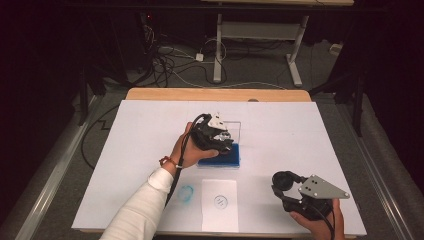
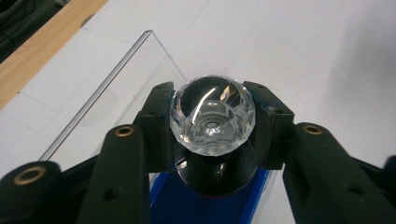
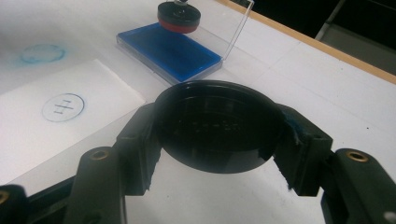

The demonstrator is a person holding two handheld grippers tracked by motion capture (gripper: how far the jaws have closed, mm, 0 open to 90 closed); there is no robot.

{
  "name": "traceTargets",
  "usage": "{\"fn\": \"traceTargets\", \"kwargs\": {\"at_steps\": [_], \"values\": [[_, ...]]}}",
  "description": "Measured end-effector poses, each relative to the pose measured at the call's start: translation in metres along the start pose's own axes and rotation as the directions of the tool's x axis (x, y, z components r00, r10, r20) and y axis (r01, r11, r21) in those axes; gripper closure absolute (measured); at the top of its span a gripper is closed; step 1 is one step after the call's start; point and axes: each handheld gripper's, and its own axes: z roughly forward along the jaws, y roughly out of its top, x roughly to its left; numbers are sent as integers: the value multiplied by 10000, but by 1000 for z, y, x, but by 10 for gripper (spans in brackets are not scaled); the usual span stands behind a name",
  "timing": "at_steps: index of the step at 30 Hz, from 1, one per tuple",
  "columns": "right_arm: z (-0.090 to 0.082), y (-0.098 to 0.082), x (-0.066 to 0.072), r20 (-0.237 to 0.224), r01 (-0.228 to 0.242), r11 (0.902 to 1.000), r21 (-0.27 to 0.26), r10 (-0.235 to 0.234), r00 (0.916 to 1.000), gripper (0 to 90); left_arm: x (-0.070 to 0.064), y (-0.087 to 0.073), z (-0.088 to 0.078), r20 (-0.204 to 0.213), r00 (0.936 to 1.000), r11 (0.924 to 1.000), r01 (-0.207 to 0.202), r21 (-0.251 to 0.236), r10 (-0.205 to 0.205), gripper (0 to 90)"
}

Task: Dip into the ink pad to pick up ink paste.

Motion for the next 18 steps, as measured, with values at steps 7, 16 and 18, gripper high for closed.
{"fn": "traceTargets", "kwargs": {"at_steps": [7, 16, 18], "values": [[1, 0, 0, 12, 19, 10000, 50, -19, 10000, 384, 0, -4, 10, 228, 9994, 9996, 246, -148, -243, 547], [3, -1, 1, -38, 10, 9999, 122, -9, 10000, 384, -3, -18, 28, 389, 9981, 9988, 487, 23, -488, 547], [3, -1, 1, -35, 10, 9999, 149, -10, 10000, 383, -4, -20, 31, 275, 9986, 9990, 447, 79, -449, 547]]}}
